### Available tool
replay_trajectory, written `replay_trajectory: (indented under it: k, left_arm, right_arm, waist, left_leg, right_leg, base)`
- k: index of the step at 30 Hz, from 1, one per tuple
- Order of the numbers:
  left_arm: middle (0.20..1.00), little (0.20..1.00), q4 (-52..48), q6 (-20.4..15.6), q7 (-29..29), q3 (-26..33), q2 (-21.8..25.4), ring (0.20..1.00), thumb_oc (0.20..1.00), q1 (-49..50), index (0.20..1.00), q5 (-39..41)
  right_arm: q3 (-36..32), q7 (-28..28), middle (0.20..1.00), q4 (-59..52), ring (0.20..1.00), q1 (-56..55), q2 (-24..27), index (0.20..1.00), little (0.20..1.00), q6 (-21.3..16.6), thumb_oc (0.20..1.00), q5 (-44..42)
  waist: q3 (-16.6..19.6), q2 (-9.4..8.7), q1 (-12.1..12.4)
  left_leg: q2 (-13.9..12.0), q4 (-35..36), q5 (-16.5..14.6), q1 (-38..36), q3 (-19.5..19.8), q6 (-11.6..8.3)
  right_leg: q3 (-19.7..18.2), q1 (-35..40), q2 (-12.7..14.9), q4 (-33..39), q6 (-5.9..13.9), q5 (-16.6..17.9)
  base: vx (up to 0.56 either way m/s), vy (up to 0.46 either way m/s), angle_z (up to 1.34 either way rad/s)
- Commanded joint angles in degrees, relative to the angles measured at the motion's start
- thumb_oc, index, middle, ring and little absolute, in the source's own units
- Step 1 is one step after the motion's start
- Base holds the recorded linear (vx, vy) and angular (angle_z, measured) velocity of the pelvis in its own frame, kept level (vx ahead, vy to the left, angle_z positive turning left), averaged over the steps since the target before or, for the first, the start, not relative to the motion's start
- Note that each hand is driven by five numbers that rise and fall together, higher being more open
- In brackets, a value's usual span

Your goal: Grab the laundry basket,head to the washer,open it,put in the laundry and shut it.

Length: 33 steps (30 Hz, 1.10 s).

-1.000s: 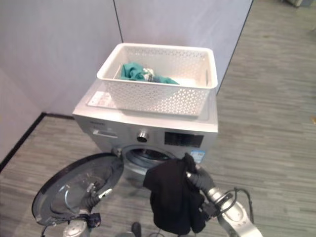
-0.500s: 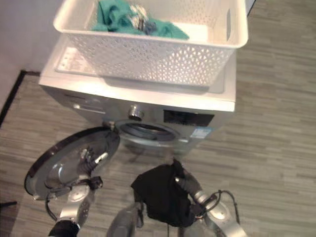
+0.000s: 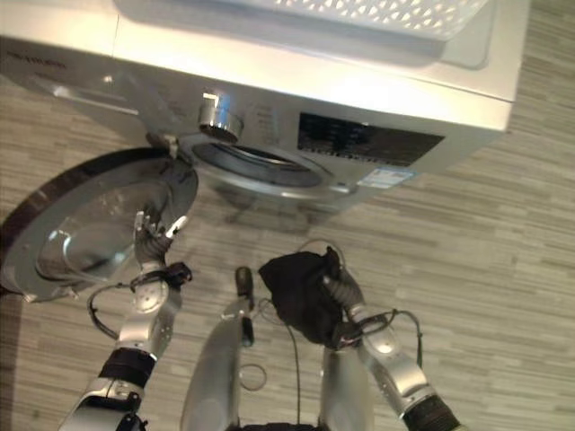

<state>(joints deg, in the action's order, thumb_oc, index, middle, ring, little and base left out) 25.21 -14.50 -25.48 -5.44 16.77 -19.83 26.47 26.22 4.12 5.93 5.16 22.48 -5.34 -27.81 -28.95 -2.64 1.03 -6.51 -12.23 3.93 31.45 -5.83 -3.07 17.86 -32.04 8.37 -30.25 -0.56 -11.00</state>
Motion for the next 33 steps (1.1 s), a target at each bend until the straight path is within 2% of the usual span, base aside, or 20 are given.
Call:
replay_trajectory:
  k: [1,13,19,24,28,33]
  left_arm:
    - [1.000,1.000,-3.2,-3.4,-2.2,-0.9,0.4,1.000,1.000,1.5,1.000,-0.2]
    - [1.000,1.000,-4.3,-3.5,-4.4,-5.8,-1.2,1.000,1.000,-4.6,1.000,-0.2]
    - [1.000,1.000,-2.7,-3.7,-5.8,-7.8,-1.0,1.000,1.000,-10.2,1.000,-0.1]
    - [1.000,1.000,-3.6,-3.5,-5.9,-8.9,-0.5,1.000,1.000,-11.2,1.000,-0.5]
    - [1.000,1.000,-4.7,-3.3,-6.2,-8.7,0.2,1.000,1.000,-10.8,1.000,-0.7]
    - [1.000,1.000,-4.7,-3.9,-5.9,-8.7,0.4,1.000,1.000,-10.1,1.000,0.4]
  right_arm:
    - [1.5,1.8,0.200,-3.2,0.200,-2.0,-1.9,0.200,0.200,-4.0,0.200,-0.1]
    - [0.2,12.1,0.200,6.4,0.200,15.3,-7.9,0.200,0.200,-5.7,0.200,3.3]
    - [-6.7,19.6,0.200,16.4,0.200,30.4,-10.2,0.200,0.200,-7.8,0.200,1.6]
    - [-11.0,23.5,0.200,20.5,0.200,38.1,-10.2,0.200,0.200,-8.6,0.200,1.4]
    - [-15.6,27.1,0.200,21.9,0.200,44.1,-9.5,0.200,0.200,-9.7,0.200,1.7]
    - [-16.0,27.5,0.200,20.4,0.200,47.5,-9.0,0.200,0.200,-10.0,0.200,2.8]
  waist:
    - [3.4,0.53,-0.3]
    - [3.8,0.70,1.5]
    - [5.0,1.82,2.6]
    - [4.9,2.69,3.5]
    - [5.3,4.11,4.7]
    - [6.0,4.54,5.5]
  left_leg:
    - [0.2,-2.2,-0.8,7.0,-2.3,0.15]
    - [1.2,-6.4,-2.6,18.6,1.4,1.59]
    - [1.7,-10.4,-4.2,25.4,2.8,1.86]
    - [2.1,-13.1,-5.2,28.3,3.0,1.65]
    - [2.6,-15.8,-6.2,31.8,3.2,1.40]
    - [2.9,-16.4,-6.6,33.8,3.1,1.58]
  right_leg:
    - [2.9,5.7,-0.8,3.1,0.72,-5.5]
    - [4.6,-6.0,0.0,-3.9,0.35,-8.1]
    - [5.3,-12.4,1.1,-9.3,-0.10,-10.0]
    - [5.9,-15.1,2.3,-12.6,-0.50,-11.5]
    - [5.7,-18.3,3.8,-15.9,-1.11,-13.2]
    - [5.5,-20.2,4.6,-17.2,-1.16,-13.8]
  base:
    - [0.00,0.004,0.08]
    - [0.00,-0.027,0.14]
    - [0.02,-0.015,0.18]
    - [0.04,-0.026,0.08]
    - [0.06,-0.013,0.19]
    - [0.03,0.001,0.08]
